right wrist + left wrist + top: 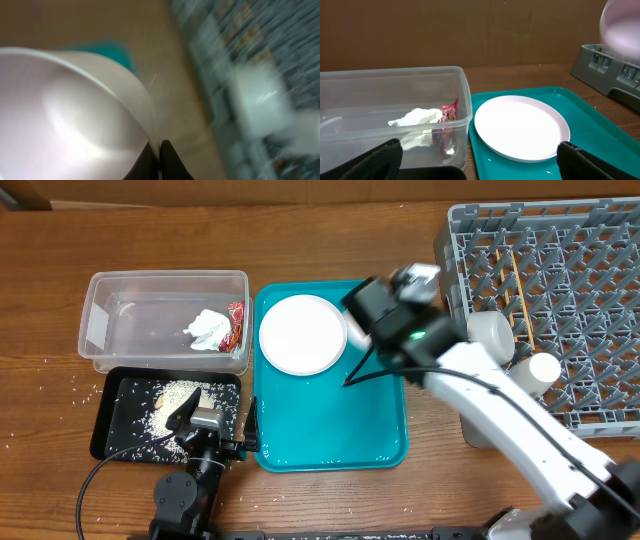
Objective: Sort waste into correct bins and load items into the dishwasher
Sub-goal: 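Place the small white bowl upside down in the grey rack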
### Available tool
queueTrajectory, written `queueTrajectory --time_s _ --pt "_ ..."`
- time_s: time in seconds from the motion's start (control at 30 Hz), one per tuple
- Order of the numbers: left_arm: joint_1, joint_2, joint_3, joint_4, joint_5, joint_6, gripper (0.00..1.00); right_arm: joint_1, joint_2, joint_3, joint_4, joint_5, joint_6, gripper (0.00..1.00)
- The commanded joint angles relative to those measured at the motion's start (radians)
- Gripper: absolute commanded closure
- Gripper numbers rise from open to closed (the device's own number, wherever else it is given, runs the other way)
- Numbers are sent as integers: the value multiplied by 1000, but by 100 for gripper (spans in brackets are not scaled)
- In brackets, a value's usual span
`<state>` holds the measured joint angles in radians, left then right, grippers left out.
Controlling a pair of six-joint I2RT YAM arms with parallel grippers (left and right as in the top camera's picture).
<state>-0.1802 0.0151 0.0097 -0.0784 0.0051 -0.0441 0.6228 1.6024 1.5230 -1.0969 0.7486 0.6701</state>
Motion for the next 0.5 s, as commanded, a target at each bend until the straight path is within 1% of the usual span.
queueTrajectory --time_s 0.0,0.03,0.07,0.1,0.17,0.2,0.23,0.27,0.4,0.47 --pt "12 -10 -5 2 7 19 0 -120 -16 29 123 417 -183 96" --pt "12 -10 -5 2 7 19 0 -164 -9 29 172 423 -226 96" --pt "12 -10 -5 2 7 19 0 -250 10 29 271 436 -328 96" --pt "12 -10 -5 2 7 19 0 -303 27 29 337 441 -395 96" --pt "12 -10 -5 2 7 19 0 -376 60 29 436 440 -510 96" --pt "12 -10 -5 2 7 19 0 -433 112 29 537 440 -662 96" --pt "12 -10 -5 2 7 19 0 -450 140 29 561 441 -714 96" --pt "12 -10 -5 2 7 19 0 -459 161 29 570 442 -742 96" --pt "12 -10 -5 2 7 19 0 -486 253 29 615 493 -759 96" --pt "12 -10 -5 2 7 19 0 -488 311 29 641 492 -796 96"
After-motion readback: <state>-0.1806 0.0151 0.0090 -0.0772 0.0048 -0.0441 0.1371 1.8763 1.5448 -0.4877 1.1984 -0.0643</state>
